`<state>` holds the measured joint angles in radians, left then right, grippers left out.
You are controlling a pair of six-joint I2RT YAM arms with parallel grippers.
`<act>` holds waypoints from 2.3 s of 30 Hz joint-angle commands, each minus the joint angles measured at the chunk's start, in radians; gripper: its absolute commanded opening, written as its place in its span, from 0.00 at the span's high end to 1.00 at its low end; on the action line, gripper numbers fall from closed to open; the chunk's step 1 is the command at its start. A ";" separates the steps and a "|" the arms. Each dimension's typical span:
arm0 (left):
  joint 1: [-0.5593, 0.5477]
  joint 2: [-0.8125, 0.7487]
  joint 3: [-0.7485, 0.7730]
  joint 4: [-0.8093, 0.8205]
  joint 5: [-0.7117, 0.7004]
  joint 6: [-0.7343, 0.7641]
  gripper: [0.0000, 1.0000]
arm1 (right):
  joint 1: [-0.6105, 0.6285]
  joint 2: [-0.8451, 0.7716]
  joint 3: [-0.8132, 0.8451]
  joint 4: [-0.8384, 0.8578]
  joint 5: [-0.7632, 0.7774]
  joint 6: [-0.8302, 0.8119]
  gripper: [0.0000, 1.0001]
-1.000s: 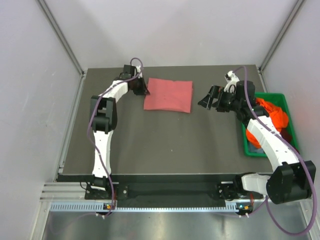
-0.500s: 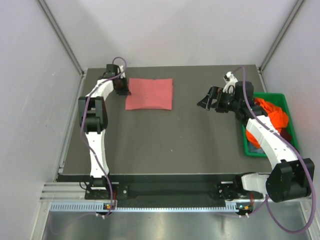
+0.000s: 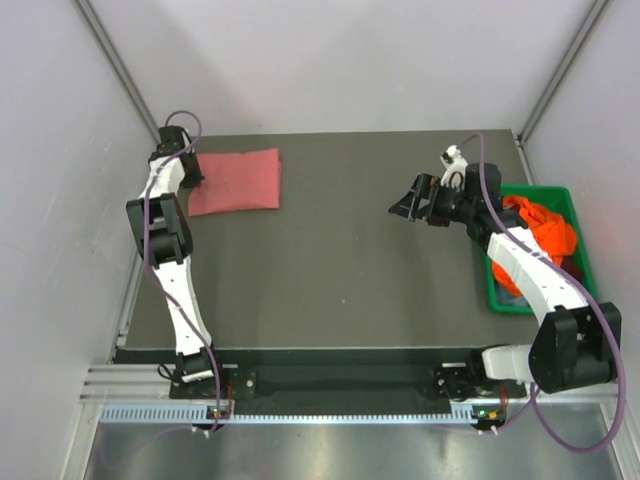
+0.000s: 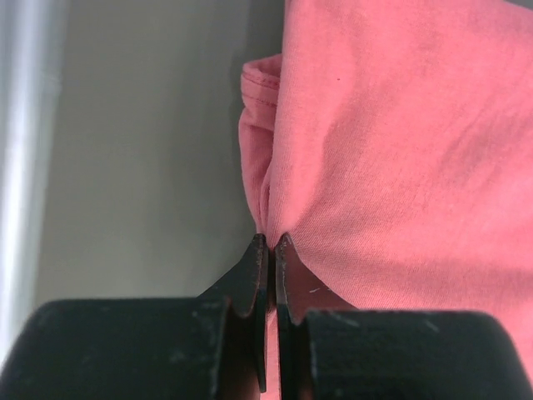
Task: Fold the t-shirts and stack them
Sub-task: Neatly place the folded tshirt to the corner
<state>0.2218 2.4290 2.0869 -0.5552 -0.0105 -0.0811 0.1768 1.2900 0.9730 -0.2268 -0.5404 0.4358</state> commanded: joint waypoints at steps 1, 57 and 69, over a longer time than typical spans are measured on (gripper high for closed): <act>0.036 0.048 0.061 -0.015 -0.112 0.047 1.00 | 0.010 0.014 0.006 0.046 -0.027 0.003 0.00; -0.605 -1.329 -0.850 0.270 0.514 -0.356 0.01 | 0.010 -0.406 0.139 -0.190 0.126 0.057 0.00; -0.605 -1.349 -0.855 0.245 0.472 -0.324 0.01 | 0.010 -0.419 0.124 -0.223 0.155 0.014 0.00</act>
<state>-0.3862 1.0973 1.2327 -0.3458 0.4808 -0.4210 0.1799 0.8913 1.0882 -0.4625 -0.3916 0.4652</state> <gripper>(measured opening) 0.991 0.995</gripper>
